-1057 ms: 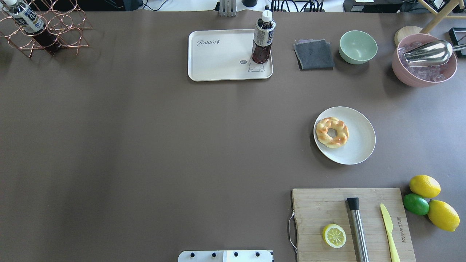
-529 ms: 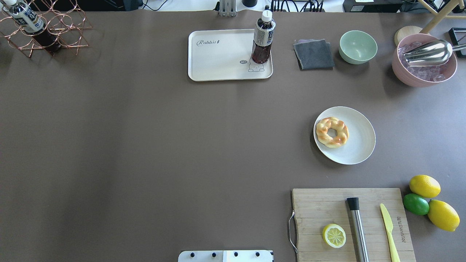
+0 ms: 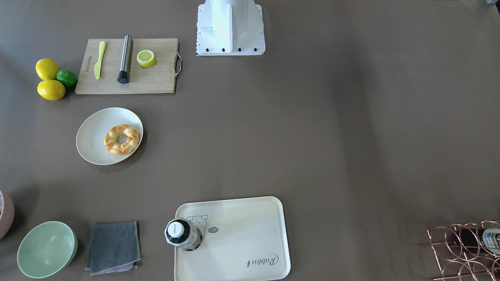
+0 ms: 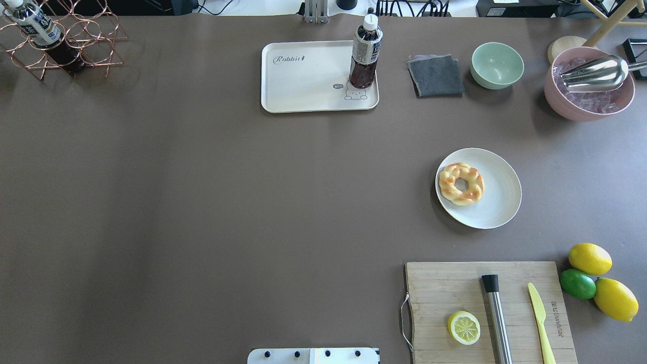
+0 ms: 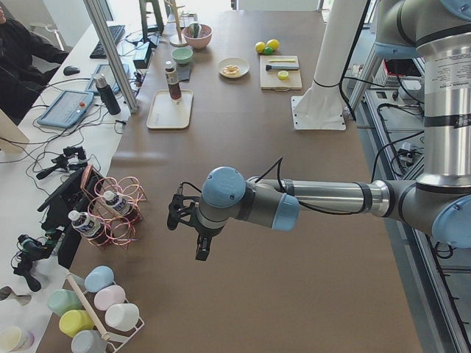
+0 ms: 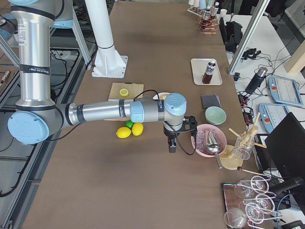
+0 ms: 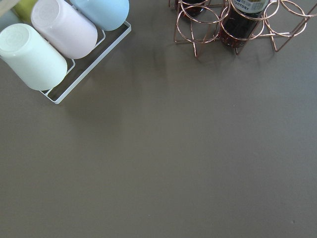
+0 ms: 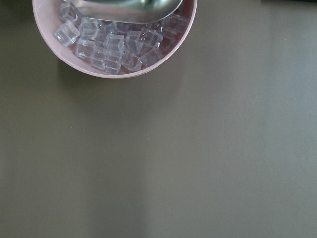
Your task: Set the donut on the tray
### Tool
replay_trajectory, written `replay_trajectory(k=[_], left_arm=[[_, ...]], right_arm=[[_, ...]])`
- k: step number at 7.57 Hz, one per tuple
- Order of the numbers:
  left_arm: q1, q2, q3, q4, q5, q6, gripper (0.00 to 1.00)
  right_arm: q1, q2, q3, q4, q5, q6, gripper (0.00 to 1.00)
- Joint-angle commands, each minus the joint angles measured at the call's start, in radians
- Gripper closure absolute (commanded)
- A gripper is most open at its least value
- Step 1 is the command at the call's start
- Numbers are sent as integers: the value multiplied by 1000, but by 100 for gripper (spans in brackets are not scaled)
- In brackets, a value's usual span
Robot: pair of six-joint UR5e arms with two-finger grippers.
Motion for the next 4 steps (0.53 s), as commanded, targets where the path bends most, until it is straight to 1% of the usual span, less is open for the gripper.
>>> replay_trajectory(k=[1, 2, 3, 4], left_arm=[[1, 11, 2, -9, -8, 1, 2], [2, 34, -1, -18, -11, 3, 2], [1, 53, -2, -65, -13, 1, 2], [1, 76, -4, -108, -11, 1, 2]], right_arm=[[-45, -9, -78, 179, -13, 30, 0], [-74, -9, -77, 195, -11, 98, 0], [-85, -14, -53, 198, -11, 205, 0], [-98, -22, -30, 196, -4, 217, 0]])
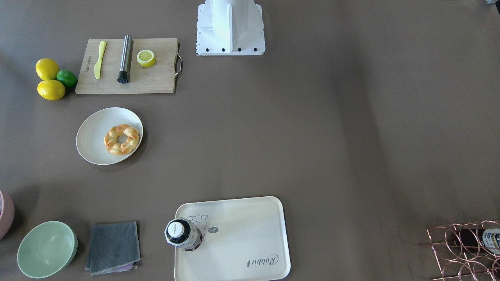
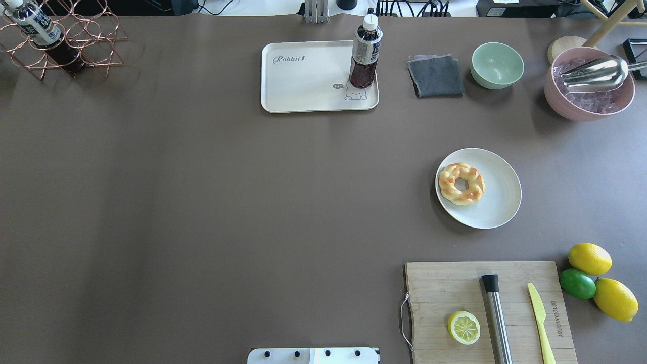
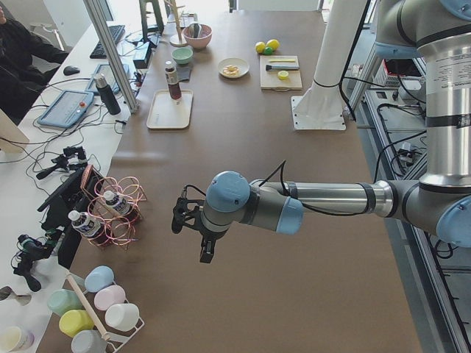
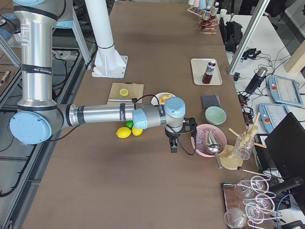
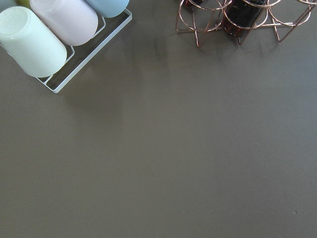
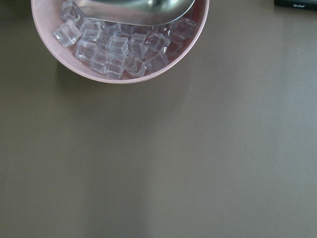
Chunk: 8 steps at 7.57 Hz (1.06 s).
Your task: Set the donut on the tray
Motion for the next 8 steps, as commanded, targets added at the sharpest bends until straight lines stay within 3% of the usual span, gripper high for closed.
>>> replay_trajectory(k=[1, 3, 5, 8], left_arm=[[-1, 36, -6, -66, 0, 0, 2], [-1, 36, -6, -66, -2, -4, 2], [-4, 37, -6, -66, 4, -7, 2], [-4, 37, -6, -66, 9, -4, 2]], right_arm=[[-80, -9, 37, 11, 7, 84, 0], [-240, 13, 110, 40, -4, 272, 0], [-382, 27, 97, 301, -69, 583, 0], [-557, 36, 30, 339, -152, 618, 0]])
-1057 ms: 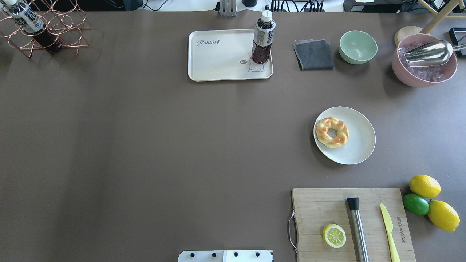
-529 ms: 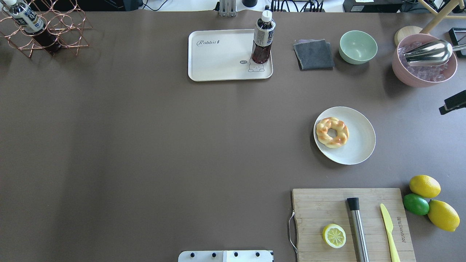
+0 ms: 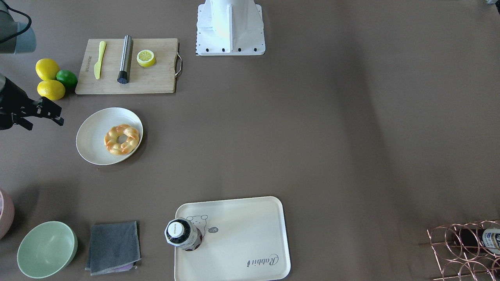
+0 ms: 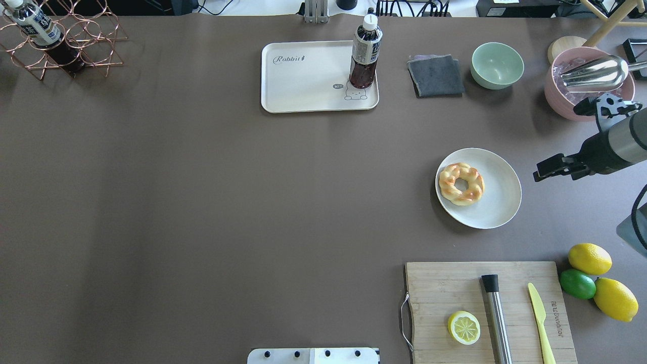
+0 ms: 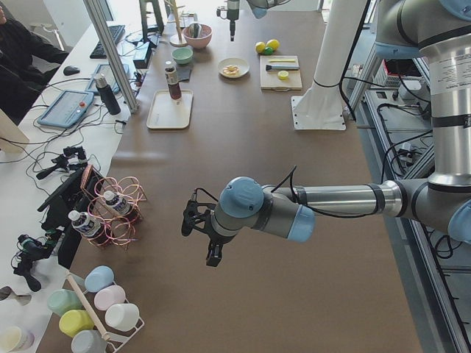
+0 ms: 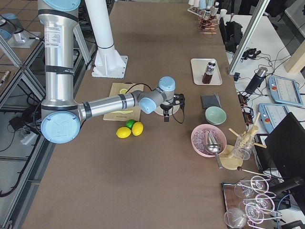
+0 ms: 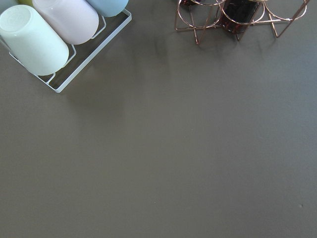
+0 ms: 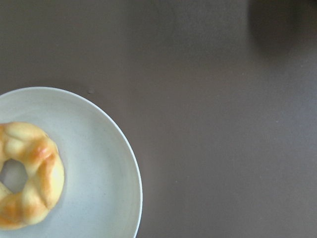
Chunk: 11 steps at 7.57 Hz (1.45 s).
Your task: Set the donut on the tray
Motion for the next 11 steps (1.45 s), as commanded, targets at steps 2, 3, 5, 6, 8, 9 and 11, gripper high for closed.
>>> replay_trajectory(k=[2, 3, 5, 6, 8, 9, 11], left_arm=[[0, -2, 1, 0, 0, 4, 2], [0, -5, 1, 0, 0, 4, 2], [0, -8, 4, 0, 0, 4, 2], [0, -10, 5, 0, 0, 4, 2], [0, -11, 7, 0, 0, 4, 2], [0, -13, 6, 0, -1, 4, 2], [0, -17, 2, 3, -6, 4, 2]], right_arm=[[-112, 31, -60, 21, -55, 24, 1], [-123, 40, -64, 21, -55, 24, 1], [-132, 58, -74, 21, -55, 24, 2], [-134, 72, -96, 19, -49, 25, 6], [-134, 89, -117, 21, -48, 25, 20], [-134, 89, -116, 21, -46, 25, 40], [-134, 82, -114, 21, -46, 22, 87]])
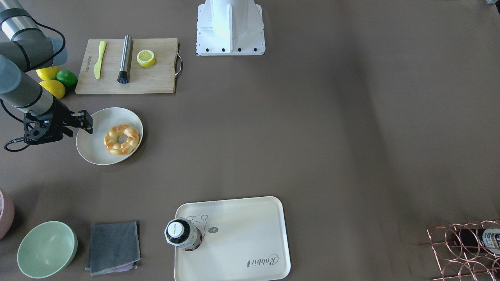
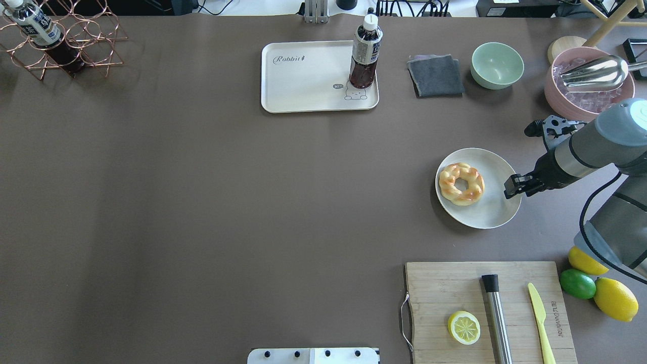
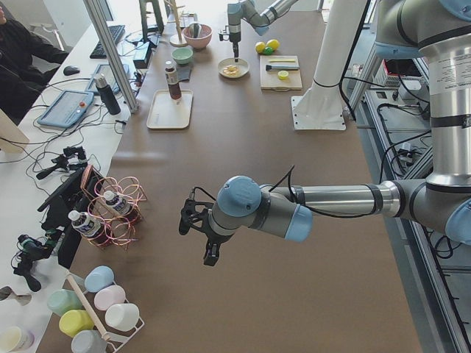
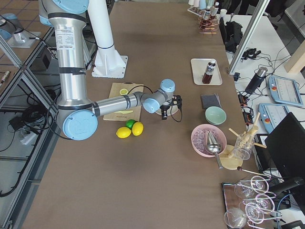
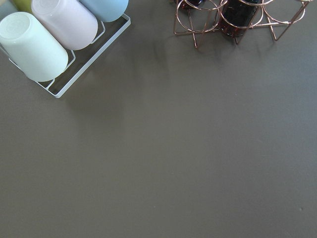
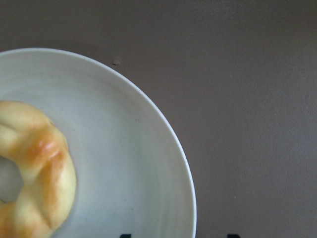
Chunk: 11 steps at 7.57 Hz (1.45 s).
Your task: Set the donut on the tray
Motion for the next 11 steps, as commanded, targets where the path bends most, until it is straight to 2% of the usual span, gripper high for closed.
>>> replay_trajectory(k=[1, 3, 6, 7, 10, 11], left_arm=[[0, -4, -3, 3, -4, 0, 2], [2, -13, -3, 4, -4, -2, 2], [2, -25, -3, 7, -4, 0, 2], [2, -27, -3, 7, -4, 0, 2], [3, -45, -25, 9, -12, 17, 2], [35, -89, -20, 44, -60, -45, 2]], right_arm=[[1, -13, 8, 2, 0, -6, 100], [4, -17, 11, 42, 6, 0, 100], [153, -11, 12, 56, 228, 0, 100], [187, -1, 12, 56, 261, 0, 100], [231, 55, 17, 56, 312, 3, 100], [230, 63, 32, 56, 301, 15, 100]])
